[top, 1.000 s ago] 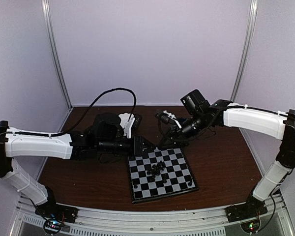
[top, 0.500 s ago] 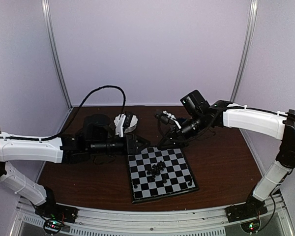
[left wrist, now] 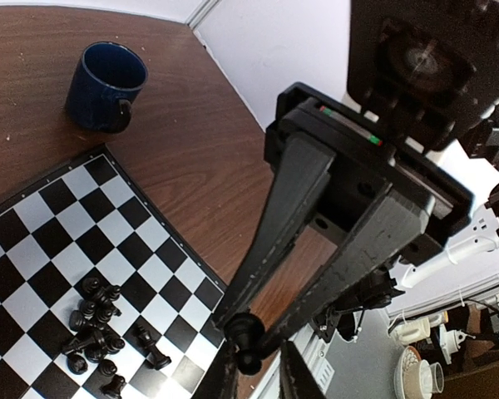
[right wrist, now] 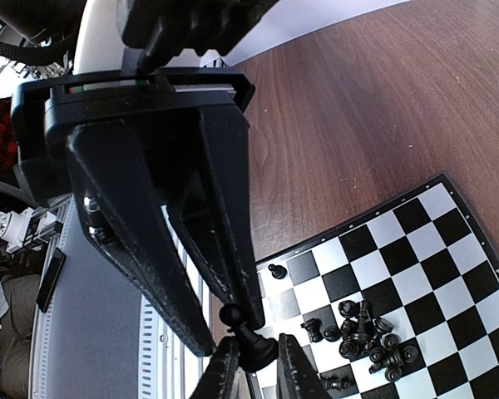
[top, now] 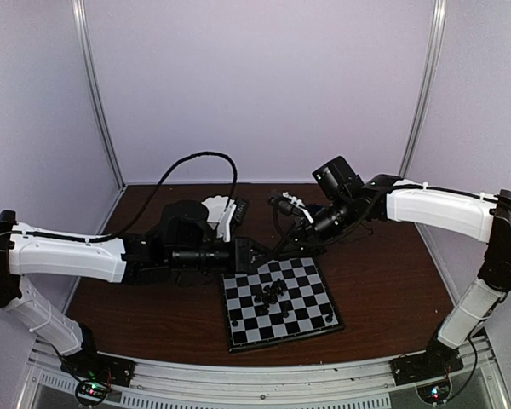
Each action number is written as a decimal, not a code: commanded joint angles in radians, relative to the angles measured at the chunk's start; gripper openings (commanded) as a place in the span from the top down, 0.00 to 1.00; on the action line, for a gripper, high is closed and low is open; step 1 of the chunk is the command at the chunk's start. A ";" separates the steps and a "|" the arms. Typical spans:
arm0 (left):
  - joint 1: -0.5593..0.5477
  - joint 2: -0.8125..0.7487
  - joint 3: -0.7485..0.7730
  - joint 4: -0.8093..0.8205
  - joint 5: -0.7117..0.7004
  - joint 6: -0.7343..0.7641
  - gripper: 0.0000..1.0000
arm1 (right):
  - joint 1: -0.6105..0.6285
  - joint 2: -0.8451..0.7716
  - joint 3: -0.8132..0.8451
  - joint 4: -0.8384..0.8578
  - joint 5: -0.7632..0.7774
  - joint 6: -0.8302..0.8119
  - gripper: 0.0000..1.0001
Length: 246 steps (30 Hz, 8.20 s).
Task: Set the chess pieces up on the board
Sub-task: Pass from the right arm to the left, then place the pawn at g7, then pick up the pawn from the chessboard, then pass from the left arm to the right, then place the pawn at f7.
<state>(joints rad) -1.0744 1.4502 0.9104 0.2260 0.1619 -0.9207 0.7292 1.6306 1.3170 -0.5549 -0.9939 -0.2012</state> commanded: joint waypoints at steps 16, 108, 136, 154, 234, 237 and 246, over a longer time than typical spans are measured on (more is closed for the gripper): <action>-0.002 -0.023 0.048 -0.067 -0.043 0.104 0.96 | -0.004 -0.043 0.002 -0.040 0.013 -0.035 0.67; -0.117 0.567 0.705 -1.234 -0.147 0.716 0.69 | -0.550 -0.341 -0.279 -0.041 0.076 -0.144 0.47; -0.078 0.628 0.693 -1.083 -0.100 0.699 0.78 | -0.550 -0.328 -0.280 -0.044 0.074 -0.152 0.47; -0.076 0.660 0.694 -1.085 -0.103 0.706 0.83 | -0.550 -0.317 -0.279 -0.046 0.069 -0.159 0.48; -0.076 0.109 0.371 -0.418 -0.173 0.662 0.43 | -0.075 -0.106 0.101 -0.282 0.067 0.000 0.92; -0.068 0.014 0.328 -0.466 -0.288 0.621 0.40 | -0.049 -0.087 0.105 -0.306 0.164 -0.088 0.92; 0.043 -0.283 0.157 -0.605 -0.594 0.494 0.19 | 0.210 -0.015 0.032 -0.266 0.527 -0.312 0.92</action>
<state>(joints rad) -1.0782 1.2629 1.1423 -0.3298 -0.2886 -0.3447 0.8410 1.5730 1.3865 -0.8345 -0.6792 -0.3824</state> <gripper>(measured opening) 0.803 0.080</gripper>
